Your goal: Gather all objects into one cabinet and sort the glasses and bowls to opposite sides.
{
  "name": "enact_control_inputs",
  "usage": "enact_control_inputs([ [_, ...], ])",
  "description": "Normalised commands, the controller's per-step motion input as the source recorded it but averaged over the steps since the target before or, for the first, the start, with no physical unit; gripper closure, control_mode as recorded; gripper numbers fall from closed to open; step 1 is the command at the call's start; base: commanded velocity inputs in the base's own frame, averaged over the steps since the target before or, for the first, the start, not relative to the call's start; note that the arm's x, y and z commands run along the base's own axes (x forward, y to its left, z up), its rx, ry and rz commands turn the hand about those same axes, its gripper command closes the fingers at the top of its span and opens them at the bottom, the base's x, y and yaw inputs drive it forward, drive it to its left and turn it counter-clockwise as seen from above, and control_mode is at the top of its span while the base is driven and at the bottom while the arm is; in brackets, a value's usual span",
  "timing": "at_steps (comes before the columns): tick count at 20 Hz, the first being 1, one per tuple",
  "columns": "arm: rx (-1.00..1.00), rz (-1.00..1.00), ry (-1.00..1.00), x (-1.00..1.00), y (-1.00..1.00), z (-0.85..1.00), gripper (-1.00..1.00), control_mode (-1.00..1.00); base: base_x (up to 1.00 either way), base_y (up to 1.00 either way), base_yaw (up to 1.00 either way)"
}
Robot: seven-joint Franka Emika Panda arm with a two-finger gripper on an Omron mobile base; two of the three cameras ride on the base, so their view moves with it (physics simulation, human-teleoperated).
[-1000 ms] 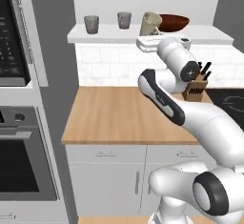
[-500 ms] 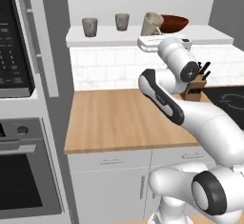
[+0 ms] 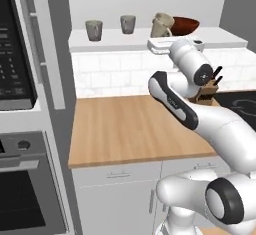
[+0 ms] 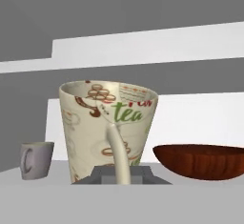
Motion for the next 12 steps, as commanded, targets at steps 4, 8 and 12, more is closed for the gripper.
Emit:
enact_control_inputs([
  [4,0.00,0.00,0.00,0.00,0.00,0.00,1.00,1.00,0.49,0.46,-0.03],
  [8,0.00,0.00,0.00,0.00,0.00,0.00,1.00,1.00,0.86,0.34,-0.08],
  [12,0.00,0.00,0.00,0.00,0.00,0.00,1.00,1.00,0.60,0.09,-0.07],
])
